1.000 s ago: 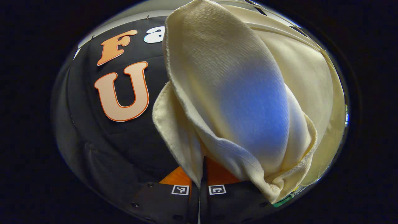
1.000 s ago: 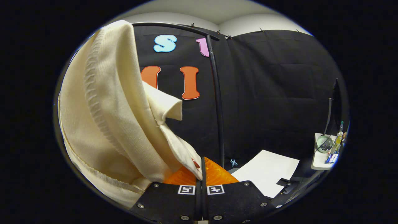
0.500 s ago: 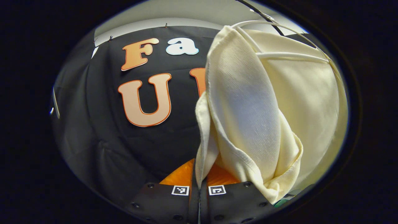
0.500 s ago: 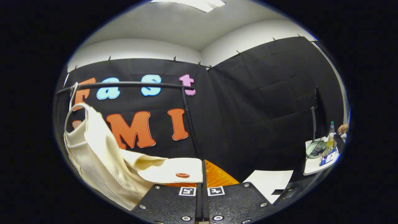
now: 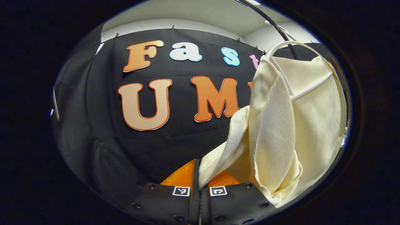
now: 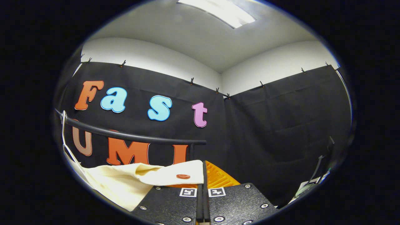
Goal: Grasp the clothes on the hanger with both hands and then place them into the laundry hamper below.
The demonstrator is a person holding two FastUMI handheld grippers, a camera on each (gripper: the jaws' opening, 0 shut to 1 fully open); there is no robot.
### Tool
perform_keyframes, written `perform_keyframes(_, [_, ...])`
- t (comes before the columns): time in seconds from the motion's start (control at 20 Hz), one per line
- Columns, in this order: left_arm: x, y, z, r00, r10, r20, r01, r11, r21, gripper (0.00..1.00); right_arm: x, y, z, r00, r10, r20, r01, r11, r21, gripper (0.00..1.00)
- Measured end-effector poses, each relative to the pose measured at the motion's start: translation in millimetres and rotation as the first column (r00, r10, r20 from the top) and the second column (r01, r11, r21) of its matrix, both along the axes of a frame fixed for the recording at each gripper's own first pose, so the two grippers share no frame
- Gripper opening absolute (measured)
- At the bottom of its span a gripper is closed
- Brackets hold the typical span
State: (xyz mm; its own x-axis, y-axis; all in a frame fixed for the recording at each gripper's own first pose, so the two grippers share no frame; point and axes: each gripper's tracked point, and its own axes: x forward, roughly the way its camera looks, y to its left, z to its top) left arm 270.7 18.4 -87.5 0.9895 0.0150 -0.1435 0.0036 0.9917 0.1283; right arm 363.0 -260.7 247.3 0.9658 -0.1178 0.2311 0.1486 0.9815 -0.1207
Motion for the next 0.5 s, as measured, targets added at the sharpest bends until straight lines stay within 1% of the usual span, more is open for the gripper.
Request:
perform_keyframes(0.05, [-0.3, -2.0, 2.9, 1.000, -0.005, 0.008, 0.005, 1.000, 0.003, 0.08, 13.5, -0.4, 3.1, 1.000, 0.015, -0.013, -0.015, 1.000, 0.014, 0.00])
perform_keyframes(0.15, [-2.9, -8.0, 11.0, 1.000, -0.016, 0.027, 0.016, 1.000, 0.006, 0.08, 28.1, 0.6, 13.2, 0.999, 0.040, -0.003, -0.040, 0.999, 0.033, 0.00])
perform_keyframes(0.25, [-7.0, -6.8, 18.5, 0.999, -0.011, 0.050, 0.011, 1.000, 0.015, 0.08, 24.3, 7.1, 11.2, 0.998, 0.060, 0.005, -0.060, 0.996, 0.067, 0.00])
perform_keyframes(0.3, [-12.8, -6.9, 26.7, 0.997, -0.005, 0.076, 0.004, 1.000, 0.016, 0.08, 15.7, 12.1, 7.3, 0.998, 0.067, 0.003, -0.067, 0.996, 0.061, 0.00])
perform_keyframes(0.4, [-28.4, -1.6, 40.6, 0.992, 0.012, 0.122, -0.014, 1.000, 0.014, 0.08, -14.6, 21.9, -2.5, 0.998, 0.071, 0.002, -0.071, 0.997, 0.040, 0.00])
perform_keyframes(0.45, [-37.5, -0.6, 45.7, 0.990, 0.013, 0.139, -0.014, 1.000, 0.006, 0.08, -32.6, 27.3, -7.8, 0.997, 0.073, 0.000, -0.073, 0.997, 0.037, 0.05])
perform_keyframes(0.5, [-43.1, 0.5, 53.0, 0.986, 0.006, 0.164, -0.005, 1.000, -0.007, 0.08, -50.7, 34.1, -16.6, 0.997, 0.080, -0.008, -0.080, 0.996, 0.035, 0.00])
